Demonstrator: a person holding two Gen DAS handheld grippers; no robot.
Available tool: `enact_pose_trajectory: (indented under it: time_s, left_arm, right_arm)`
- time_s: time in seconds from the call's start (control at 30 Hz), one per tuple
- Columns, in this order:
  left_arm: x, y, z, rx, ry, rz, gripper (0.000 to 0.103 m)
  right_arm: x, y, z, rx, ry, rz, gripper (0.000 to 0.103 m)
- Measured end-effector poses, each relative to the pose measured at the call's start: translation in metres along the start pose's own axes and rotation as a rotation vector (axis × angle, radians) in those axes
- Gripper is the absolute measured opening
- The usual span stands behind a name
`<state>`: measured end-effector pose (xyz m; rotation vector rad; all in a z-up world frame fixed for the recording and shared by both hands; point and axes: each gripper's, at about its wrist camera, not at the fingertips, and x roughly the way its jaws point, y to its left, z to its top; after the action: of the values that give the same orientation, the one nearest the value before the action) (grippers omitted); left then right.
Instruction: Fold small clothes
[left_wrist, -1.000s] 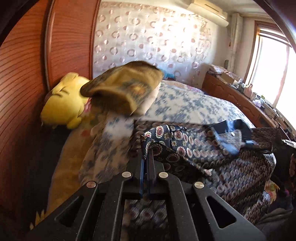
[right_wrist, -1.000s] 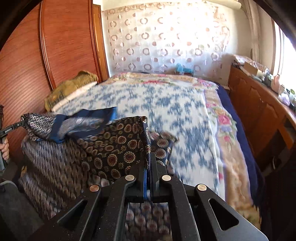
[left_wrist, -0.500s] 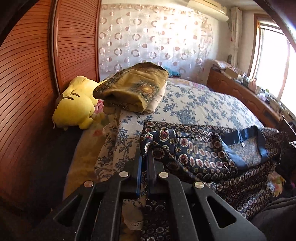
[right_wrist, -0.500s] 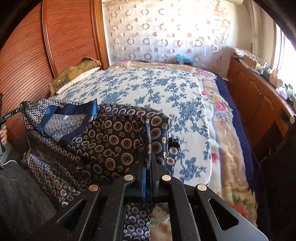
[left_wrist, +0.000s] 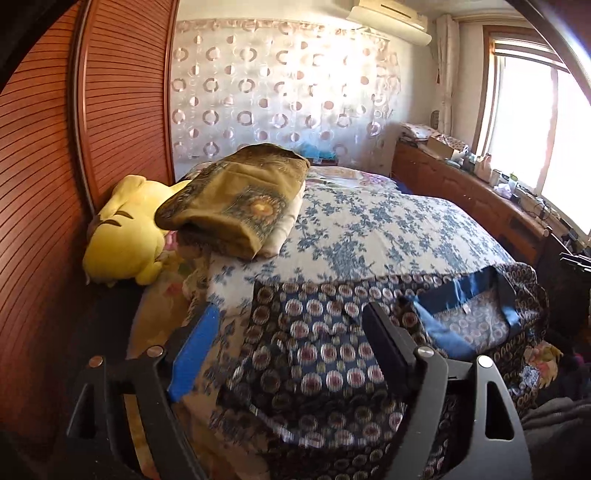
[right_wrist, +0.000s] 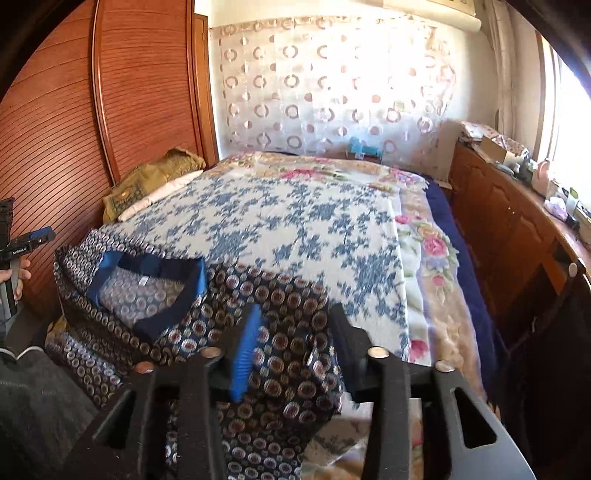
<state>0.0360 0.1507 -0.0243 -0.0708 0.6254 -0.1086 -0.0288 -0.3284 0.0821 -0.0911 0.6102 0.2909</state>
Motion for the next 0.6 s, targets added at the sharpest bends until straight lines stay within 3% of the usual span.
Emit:
enact_pose_trajectory:
  time_s: [0.3,0.43,0.6]
  left_arm:
    - [0.052,0.014,0.021,-0.012,0.060,0.047,0.081]
    - [0.068,0.017,0.019,-0.003,0.092,0.056,0.081]
    - [0.084,0.021,0.009,-0.016,0.141,0.060,0.081]
  right_arm:
    - [0.064,-0.015,0.015,0.059,0.021,-0.012,0.051]
    - [0.083,-0.018,0.019,0.071,0.031,-0.005,0.051]
    - [0.105,-0.021,0.019,0.060,0.087,-0.011,0.060]
